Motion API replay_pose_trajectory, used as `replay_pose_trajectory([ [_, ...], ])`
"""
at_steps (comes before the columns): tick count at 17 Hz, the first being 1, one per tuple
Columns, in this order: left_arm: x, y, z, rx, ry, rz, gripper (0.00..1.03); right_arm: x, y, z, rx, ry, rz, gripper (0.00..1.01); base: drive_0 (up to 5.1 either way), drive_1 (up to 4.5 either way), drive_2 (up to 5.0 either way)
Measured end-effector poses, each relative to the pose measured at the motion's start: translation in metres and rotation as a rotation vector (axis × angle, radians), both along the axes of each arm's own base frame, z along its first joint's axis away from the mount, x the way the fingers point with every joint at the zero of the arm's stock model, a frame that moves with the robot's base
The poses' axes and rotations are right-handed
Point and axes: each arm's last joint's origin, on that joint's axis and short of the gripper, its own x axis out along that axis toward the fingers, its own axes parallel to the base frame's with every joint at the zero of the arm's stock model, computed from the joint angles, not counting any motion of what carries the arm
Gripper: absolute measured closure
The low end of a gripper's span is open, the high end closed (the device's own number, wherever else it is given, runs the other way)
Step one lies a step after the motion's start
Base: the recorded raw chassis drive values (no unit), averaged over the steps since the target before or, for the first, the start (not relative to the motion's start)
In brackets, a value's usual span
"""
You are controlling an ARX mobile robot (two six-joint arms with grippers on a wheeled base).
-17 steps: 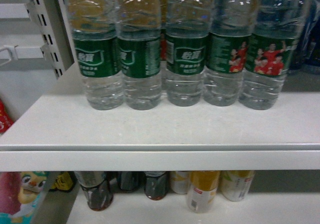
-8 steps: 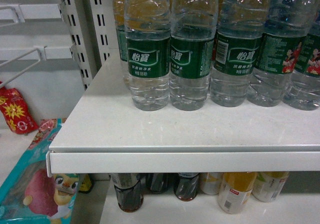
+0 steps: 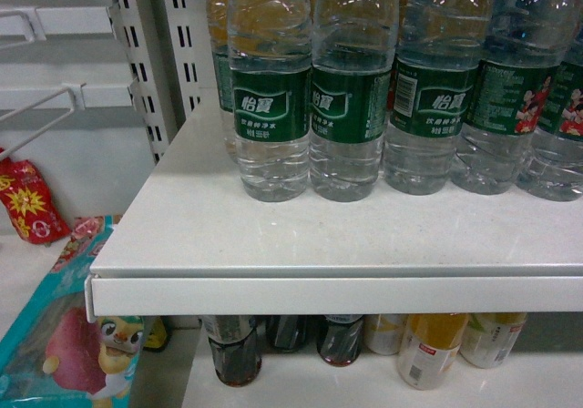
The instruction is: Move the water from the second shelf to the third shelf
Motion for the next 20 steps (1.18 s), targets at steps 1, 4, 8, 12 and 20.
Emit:
replay_pose_trajectory([
  [1, 0.0, 0.0, 0.0, 0.0, 0.0, 0.0, 0.05, 0.001, 0.001, -0.001, 0.003, -0.031, -0.019, 0.69, 0.0, 0.0, 0.0],
  [4, 0.0, 0.0, 0.0, 0.0, 0.0, 0.0, 0.05, 0.001, 0.003, -0.001, 0.003, -0.079, -0.073, 0.69, 0.0, 0.0, 0.0],
  [8, 0.0, 0.0, 0.0, 0.0, 0.0, 0.0, 0.05, 0.003, 0.001, 0.01, 0.022, -0.141, -0.169, 0.69, 0.0, 0.0, 0.0],
  [12, 0.0, 0.0, 0.0, 0.0, 0.0, 0.0, 0.05, 0.01, 0.016, 0.01, 0.024, -0.096, -0.064, 0.69, 0.0, 0.0, 0.0],
  [20, 0.0, 0.0, 0.0, 0.0, 0.0, 0.0, 0.05, 0.048, 0.055, 0.026, -0.019, -0.018, 0.186, 0.69, 0.0, 0.0, 0.0],
])
